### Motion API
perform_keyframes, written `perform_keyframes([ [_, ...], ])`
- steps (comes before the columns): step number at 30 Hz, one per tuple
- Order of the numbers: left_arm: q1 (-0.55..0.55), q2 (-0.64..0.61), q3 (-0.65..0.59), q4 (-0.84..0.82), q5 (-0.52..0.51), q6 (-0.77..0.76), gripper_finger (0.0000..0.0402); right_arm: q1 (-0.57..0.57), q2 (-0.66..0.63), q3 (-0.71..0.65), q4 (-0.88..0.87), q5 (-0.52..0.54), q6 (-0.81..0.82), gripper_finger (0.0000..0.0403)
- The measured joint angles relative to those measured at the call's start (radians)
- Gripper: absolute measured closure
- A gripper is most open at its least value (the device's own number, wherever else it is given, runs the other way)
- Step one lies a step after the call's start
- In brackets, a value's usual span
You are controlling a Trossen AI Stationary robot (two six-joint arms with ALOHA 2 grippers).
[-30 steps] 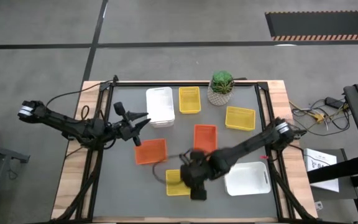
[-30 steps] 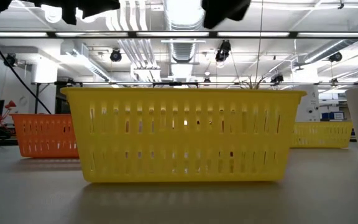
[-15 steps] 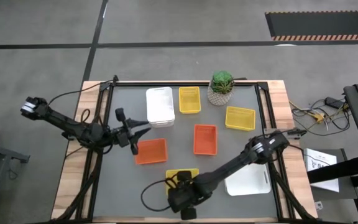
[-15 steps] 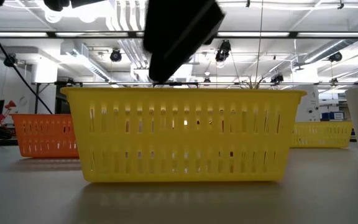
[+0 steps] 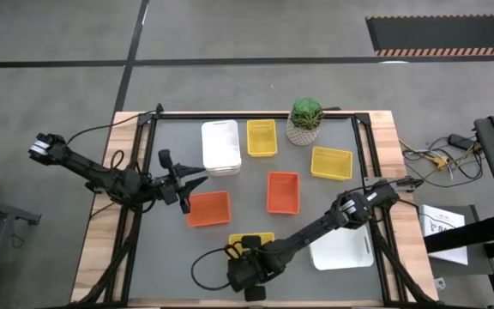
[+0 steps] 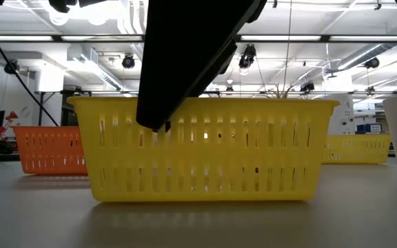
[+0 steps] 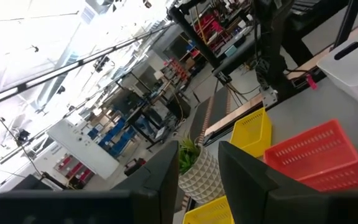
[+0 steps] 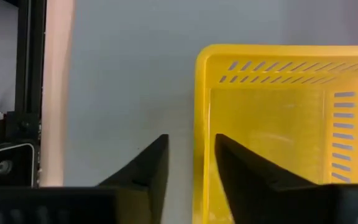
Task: Stack baskets by color
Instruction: Stack the bottom yellow bin on top of the top right yellow bin
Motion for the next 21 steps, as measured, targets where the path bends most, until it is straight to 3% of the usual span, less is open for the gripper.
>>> perform_keyframes([
  [6,0.000,0.000,0.000,0.001,0.000,0.015,0.0304,-0.003,0.000,0.000,0.001,-0.001,-0.008,0.0381],
  [13,0.000,0.001,0.000,0.006,0.001,0.014,0.0304,-0.004,-0.026,0.000,-0.010,-0.001,-0.009,0.0388],
  [21,0.000,0.002,0.000,0.009,0.002,0.014,0.0304,-0.004,-0.151,0.000,-0.046,0.004,-0.035,0.0390],
])
